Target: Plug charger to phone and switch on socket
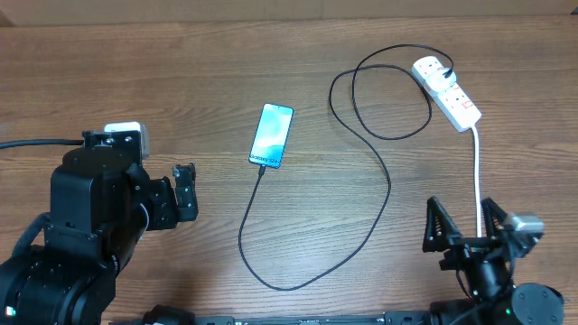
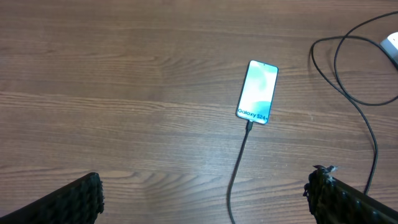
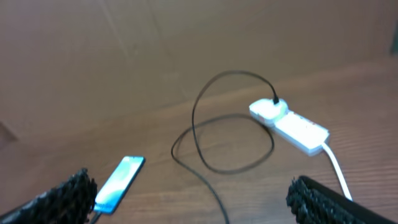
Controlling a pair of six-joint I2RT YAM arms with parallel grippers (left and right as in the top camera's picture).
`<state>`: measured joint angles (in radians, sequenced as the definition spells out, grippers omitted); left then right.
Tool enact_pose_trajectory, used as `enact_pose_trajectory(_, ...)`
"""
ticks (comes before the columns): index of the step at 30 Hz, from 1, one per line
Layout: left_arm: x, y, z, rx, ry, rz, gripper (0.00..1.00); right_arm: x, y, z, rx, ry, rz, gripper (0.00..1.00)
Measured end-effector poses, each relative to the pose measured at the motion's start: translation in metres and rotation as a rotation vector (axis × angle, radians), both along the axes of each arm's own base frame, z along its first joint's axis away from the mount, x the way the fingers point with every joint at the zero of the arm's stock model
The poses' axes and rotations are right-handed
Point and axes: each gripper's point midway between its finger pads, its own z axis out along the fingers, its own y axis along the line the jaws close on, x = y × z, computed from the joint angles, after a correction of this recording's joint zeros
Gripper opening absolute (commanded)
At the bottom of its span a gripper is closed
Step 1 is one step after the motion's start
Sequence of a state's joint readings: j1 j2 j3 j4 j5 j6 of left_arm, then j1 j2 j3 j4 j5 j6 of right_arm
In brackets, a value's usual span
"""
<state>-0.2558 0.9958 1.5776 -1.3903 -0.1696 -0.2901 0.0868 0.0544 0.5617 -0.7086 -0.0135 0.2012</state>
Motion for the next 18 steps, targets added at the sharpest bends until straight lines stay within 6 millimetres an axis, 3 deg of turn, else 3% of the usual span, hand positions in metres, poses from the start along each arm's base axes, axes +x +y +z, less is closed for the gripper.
enact_pose_trajectory(18,0.000,0.000,0.000,0.000,0.000,0.000,0.99,0.049,0.010,-0.041,-0.053,-0.189,0.039,1.00)
